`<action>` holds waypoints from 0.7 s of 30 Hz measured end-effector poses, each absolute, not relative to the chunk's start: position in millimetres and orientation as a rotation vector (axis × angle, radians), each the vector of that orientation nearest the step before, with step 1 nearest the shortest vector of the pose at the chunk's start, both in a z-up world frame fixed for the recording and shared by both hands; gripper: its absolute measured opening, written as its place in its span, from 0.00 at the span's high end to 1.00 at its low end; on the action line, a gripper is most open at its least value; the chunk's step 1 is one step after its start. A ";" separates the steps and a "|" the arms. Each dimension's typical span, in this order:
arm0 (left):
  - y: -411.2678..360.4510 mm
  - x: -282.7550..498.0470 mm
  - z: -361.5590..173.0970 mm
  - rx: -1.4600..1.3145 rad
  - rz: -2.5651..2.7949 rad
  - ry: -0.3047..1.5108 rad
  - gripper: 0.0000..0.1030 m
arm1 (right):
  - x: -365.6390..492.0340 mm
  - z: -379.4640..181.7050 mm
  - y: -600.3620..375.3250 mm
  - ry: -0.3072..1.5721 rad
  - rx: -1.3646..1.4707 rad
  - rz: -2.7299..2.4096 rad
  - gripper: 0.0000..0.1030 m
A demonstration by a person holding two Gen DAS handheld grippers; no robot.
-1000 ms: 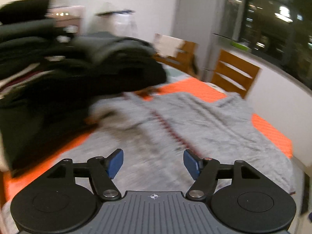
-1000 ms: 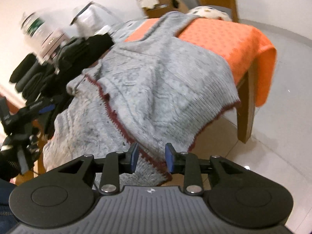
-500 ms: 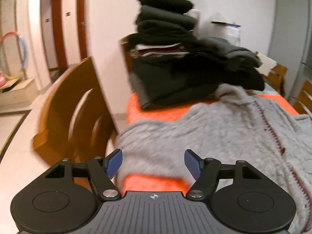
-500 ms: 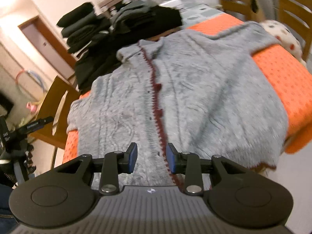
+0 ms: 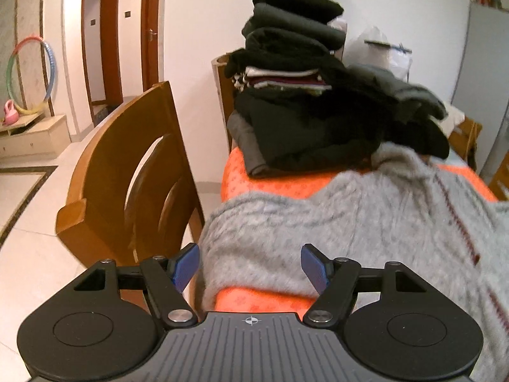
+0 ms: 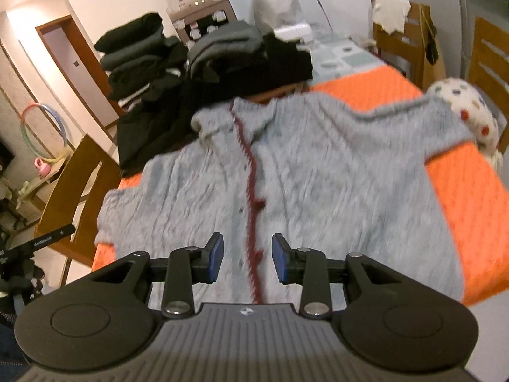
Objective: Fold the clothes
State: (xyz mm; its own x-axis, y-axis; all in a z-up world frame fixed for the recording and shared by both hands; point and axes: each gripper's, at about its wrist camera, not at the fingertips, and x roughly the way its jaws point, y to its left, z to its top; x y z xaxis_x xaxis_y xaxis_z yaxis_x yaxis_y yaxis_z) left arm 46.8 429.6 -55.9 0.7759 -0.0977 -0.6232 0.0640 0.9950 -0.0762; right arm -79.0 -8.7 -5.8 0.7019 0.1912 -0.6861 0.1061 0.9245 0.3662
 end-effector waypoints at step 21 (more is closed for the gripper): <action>268.6 1.5 -31.0 -0.216 0.284 0.657 0.26 | 53.9 -66.6 -309.3 0.835 0.422 -0.102 0.57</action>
State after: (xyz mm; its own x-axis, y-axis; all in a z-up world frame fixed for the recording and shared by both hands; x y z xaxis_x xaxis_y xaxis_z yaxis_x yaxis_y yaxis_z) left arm 1.5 268.6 -31.0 0.7558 0.1908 -0.6264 -0.3261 0.9392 -0.1075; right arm 53.9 -309.3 -66.6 0.6712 0.0760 -0.7374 0.2511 0.9126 0.3226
